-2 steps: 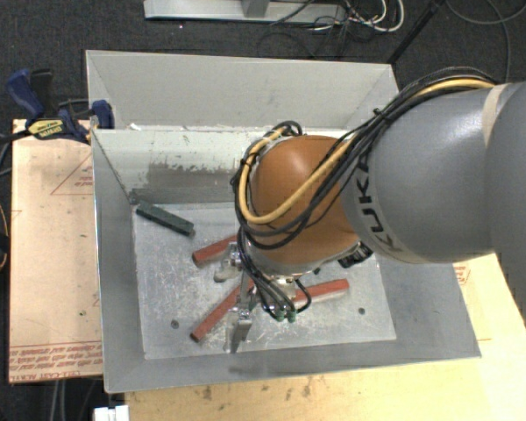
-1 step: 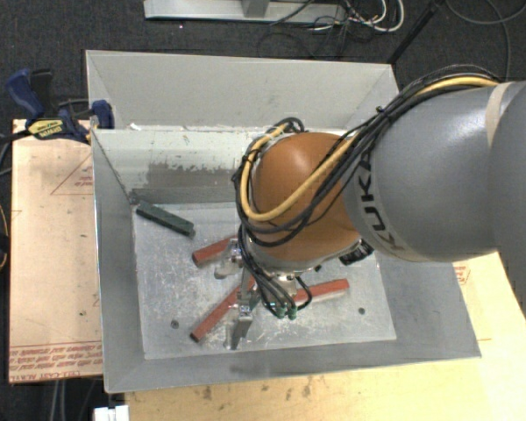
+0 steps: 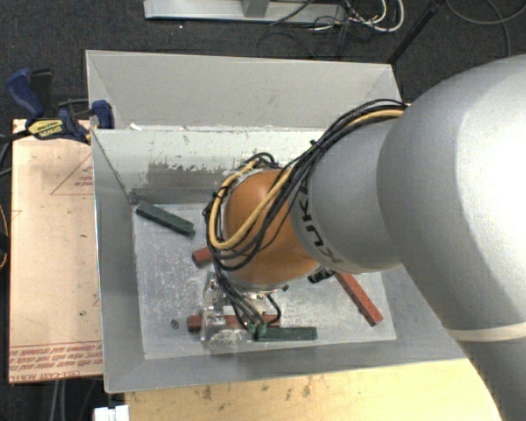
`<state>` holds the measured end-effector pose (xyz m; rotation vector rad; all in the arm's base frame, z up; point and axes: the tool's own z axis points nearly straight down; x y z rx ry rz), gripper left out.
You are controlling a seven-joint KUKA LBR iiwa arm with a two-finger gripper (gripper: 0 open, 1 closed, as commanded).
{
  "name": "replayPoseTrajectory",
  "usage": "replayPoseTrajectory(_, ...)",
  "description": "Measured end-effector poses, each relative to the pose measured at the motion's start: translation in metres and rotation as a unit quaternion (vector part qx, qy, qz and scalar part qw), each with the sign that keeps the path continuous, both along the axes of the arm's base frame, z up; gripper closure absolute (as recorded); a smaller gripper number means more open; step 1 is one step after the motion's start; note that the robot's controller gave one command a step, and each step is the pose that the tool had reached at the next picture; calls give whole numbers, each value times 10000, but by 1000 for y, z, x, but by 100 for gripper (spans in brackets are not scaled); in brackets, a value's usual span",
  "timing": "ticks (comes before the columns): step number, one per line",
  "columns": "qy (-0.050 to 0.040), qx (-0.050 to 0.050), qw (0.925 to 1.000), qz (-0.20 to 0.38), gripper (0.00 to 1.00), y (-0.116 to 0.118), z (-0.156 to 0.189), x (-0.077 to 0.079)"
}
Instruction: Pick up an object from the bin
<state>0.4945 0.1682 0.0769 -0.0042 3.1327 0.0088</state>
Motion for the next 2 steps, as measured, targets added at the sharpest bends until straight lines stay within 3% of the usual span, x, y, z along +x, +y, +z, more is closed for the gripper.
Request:
replayPoseTrajectory(1, 0, 1, 10000, 0, 100, 0, 0, 0)
replayPoseTrajectory(2, 4, -8, 10000, -56, 100, 18, 178, 16)
